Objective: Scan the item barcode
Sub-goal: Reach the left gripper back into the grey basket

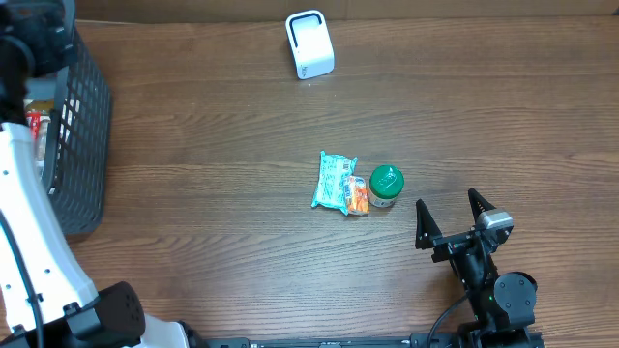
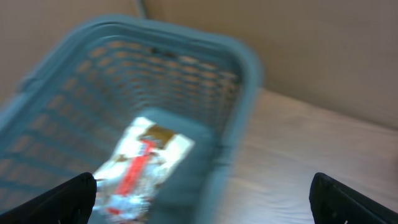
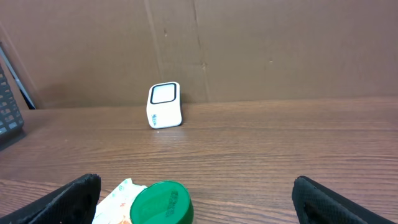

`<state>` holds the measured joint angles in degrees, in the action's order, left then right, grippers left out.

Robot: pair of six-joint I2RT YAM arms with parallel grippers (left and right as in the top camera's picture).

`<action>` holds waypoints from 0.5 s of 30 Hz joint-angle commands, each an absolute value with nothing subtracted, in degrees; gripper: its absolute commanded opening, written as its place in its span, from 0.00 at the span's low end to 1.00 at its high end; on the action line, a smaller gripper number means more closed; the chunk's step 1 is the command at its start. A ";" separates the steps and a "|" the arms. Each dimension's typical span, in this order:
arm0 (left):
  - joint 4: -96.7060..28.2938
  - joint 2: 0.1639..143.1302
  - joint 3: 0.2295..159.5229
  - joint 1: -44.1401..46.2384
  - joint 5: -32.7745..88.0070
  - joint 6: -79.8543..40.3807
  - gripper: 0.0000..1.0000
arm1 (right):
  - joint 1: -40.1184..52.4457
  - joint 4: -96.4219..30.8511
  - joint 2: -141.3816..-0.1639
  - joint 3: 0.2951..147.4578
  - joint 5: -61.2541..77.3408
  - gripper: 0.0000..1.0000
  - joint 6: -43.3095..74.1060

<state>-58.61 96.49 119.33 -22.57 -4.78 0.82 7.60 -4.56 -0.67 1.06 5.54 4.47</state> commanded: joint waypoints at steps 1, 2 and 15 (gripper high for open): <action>-58.50 97.08 120.05 -26.55 -6.59 8.93 1.00 | 7.42 -4.38 -0.23 0.45 4.99 1.00 4.71; -58.52 97.54 120.05 -27.86 -6.87 10.22 1.00 | 7.42 -4.38 -0.23 0.45 4.99 1.00 4.71; -62.15 112.86 120.05 -39.51 -5.48 15.22 1.00 | 7.42 -4.38 -0.23 0.45 4.99 1.00 4.71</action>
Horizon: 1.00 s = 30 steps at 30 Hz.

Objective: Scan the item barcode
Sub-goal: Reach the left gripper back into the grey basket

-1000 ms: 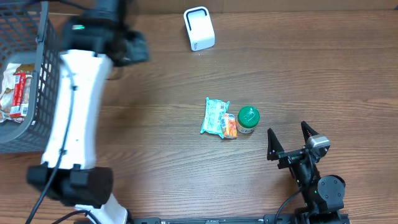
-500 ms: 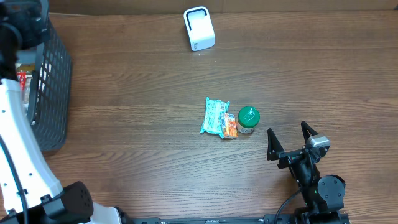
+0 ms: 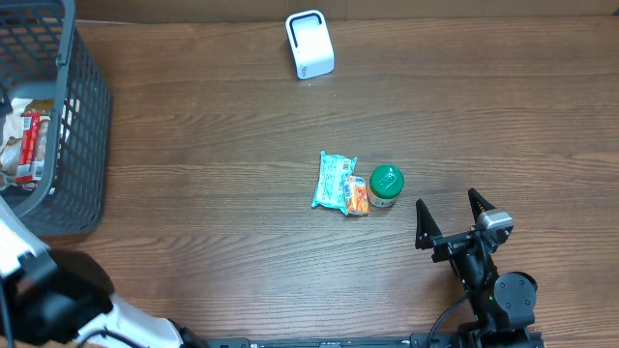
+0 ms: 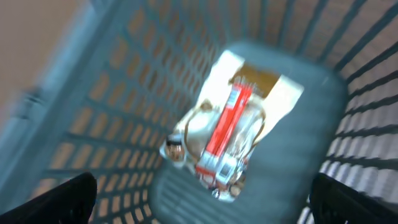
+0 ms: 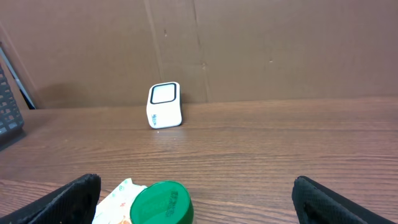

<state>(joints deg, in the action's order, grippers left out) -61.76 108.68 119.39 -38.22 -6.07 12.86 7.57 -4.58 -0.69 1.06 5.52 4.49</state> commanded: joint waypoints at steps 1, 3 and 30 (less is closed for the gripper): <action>-62.11 114.76 120.05 -39.90 -4.73 15.86 1.00 | 7.42 -4.38 -0.23 0.45 4.99 1.00 4.71; -61.73 118.26 120.05 -40.42 -2.66 18.55 1.00 | 7.42 -4.38 -0.23 0.45 4.99 1.00 4.71; -58.24 139.83 120.05 -40.12 -0.34 28.14 0.59 | 7.42 -4.38 -0.23 0.45 4.99 1.00 4.71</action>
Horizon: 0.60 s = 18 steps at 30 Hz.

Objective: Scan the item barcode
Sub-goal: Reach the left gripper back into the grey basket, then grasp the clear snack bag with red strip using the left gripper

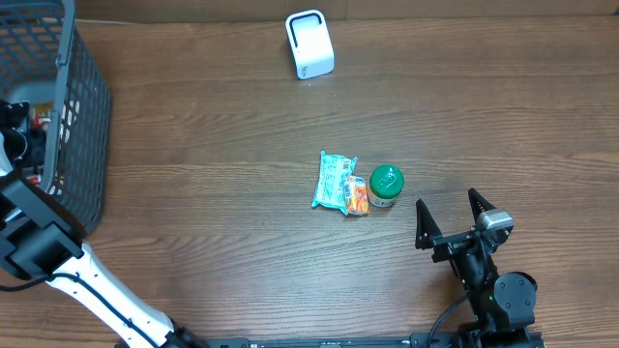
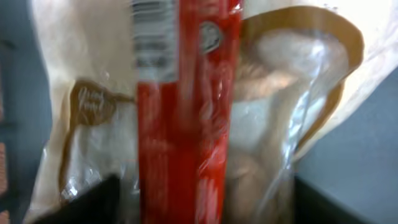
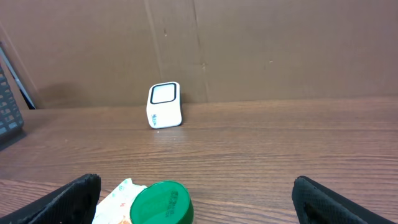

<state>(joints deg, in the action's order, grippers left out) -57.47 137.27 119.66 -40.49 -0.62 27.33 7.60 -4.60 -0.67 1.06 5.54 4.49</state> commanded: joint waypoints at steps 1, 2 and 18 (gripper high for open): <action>-58.37 139.83 120.05 -40.07 -0.34 28.08 0.57 | 7.42 -4.38 -0.23 0.45 4.99 1.00 4.71; -58.50 139.76 120.07 -40.01 -0.03 27.40 0.54 | 7.42 -4.38 -0.23 0.45 4.99 1.00 4.71; -57.82 127.90 120.07 -38.06 0.01 22.11 0.11 | 7.42 -4.38 -0.23 0.45 4.99 1.00 4.71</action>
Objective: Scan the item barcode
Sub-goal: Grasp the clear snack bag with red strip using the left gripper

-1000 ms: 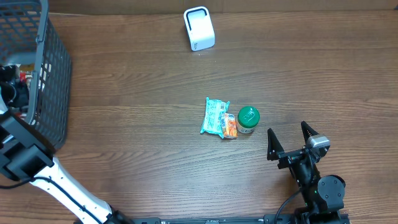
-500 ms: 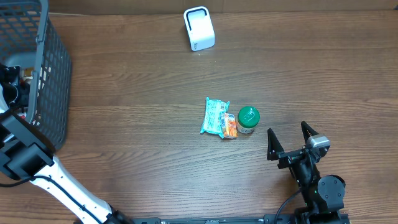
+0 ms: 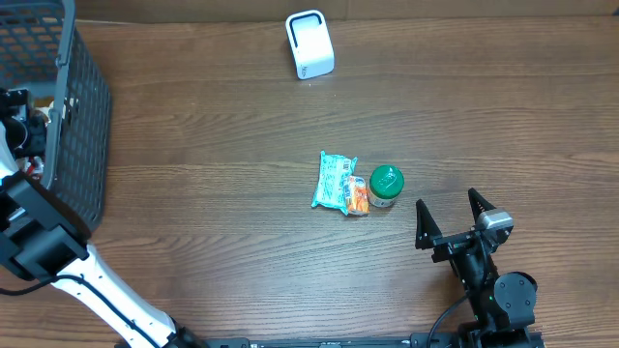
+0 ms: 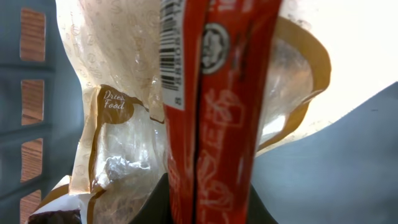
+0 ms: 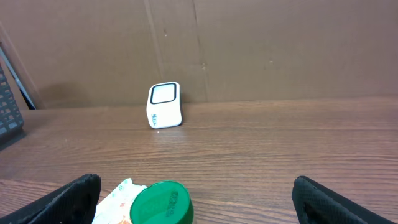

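Observation:
A clear and beige snack packet [image 4: 118, 93] with a red band [image 4: 217, 93] and a printed barcode lies in the grey basket [image 3: 82, 145] at the far left. My left gripper [image 4: 208, 190] is down in the basket [image 3: 27, 126], shut on the red band, with black fingers [image 4: 169, 200] on either side. The white scanner [image 3: 309, 43] stands upright at the back of the table, also in the right wrist view [image 5: 165, 104]. My right gripper [image 3: 452, 215] rests open near the front right, holding nothing [image 5: 199, 208].
A green-lidded jar [image 3: 385, 186] and a teal packet [image 3: 336, 182] with an orange item beside it lie mid-table, just ahead of the right gripper. The jar lid [image 5: 160, 204] shows a small barcode. A cardboard wall [image 5: 249, 43] backs the table.
My left gripper's fingers stood apart on either side of the packet; now they are shut on its red band. The view has sharpened. The right arm has not moved.
My left gripper was open above the basket's rim with the packet below. Then it hung open over the packet inside the basket. Then it was down against the packet, fingers apart, and now it is shut on the red band. The right arm stayed still throughout.

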`<state>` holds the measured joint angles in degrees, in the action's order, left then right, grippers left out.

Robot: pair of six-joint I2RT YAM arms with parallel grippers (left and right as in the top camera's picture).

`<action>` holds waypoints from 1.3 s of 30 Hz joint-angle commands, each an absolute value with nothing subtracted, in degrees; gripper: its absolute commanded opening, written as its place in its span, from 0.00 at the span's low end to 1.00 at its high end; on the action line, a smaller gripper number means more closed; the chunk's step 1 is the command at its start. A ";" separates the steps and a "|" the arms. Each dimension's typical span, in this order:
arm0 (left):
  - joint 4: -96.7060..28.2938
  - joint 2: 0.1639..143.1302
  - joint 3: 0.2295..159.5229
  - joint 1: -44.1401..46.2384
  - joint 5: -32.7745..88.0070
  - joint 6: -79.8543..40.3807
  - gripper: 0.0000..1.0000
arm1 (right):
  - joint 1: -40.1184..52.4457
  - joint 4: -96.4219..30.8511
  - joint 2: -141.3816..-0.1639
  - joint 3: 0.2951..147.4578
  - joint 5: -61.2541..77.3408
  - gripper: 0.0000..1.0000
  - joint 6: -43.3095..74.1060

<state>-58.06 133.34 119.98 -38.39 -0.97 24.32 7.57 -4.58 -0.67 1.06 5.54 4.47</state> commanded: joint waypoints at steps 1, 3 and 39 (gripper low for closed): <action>-57.63 126.58 120.07 -38.06 0.03 21.30 0.11 | 7.42 -4.38 -0.23 0.45 4.99 1.00 4.71; -57.23 123.79 120.07 -38.06 0.01 19.97 0.11 | 7.42 -4.38 -0.23 0.45 4.99 1.00 4.71; -80.27 81.89 108.09 -2.00 0.86 -13.52 0.05 | 7.42 -4.38 -0.23 0.45 4.99 1.00 4.71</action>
